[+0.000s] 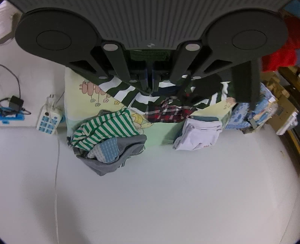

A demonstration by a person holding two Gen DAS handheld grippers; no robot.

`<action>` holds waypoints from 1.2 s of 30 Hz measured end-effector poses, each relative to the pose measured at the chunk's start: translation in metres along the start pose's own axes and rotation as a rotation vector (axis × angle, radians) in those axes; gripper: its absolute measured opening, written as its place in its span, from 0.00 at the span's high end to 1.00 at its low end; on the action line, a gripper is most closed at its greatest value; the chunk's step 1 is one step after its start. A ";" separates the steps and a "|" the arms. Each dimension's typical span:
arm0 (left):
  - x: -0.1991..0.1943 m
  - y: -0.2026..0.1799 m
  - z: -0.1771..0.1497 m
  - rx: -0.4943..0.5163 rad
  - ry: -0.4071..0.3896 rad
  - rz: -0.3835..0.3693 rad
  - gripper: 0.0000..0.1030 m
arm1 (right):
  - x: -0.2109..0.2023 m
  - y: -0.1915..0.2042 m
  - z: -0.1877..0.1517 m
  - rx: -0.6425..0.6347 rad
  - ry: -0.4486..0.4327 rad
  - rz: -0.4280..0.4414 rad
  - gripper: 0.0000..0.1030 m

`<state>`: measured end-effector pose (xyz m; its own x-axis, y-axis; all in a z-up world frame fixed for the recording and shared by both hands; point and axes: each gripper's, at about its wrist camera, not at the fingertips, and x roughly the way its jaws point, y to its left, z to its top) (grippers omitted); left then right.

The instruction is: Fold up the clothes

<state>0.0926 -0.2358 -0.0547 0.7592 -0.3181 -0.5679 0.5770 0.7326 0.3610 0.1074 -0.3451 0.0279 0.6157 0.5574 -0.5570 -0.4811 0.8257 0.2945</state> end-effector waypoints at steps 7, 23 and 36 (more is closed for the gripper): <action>0.024 -0.022 0.004 0.028 0.049 -0.019 0.83 | -0.008 -0.013 -0.006 -0.027 0.013 -0.010 0.91; 0.030 0.119 -0.026 -0.718 0.147 -0.072 0.96 | -0.003 -0.092 -0.100 0.572 -0.017 -0.147 0.56; -0.041 0.175 0.007 -0.769 0.034 0.033 0.96 | 0.081 -0.011 -0.097 0.238 0.061 -0.150 0.57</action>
<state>0.1650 -0.0986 0.0367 0.7553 -0.2793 -0.5929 0.1734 0.9576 -0.2302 0.1023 -0.3177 -0.0957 0.6265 0.4271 -0.6520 -0.2231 0.8998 0.3751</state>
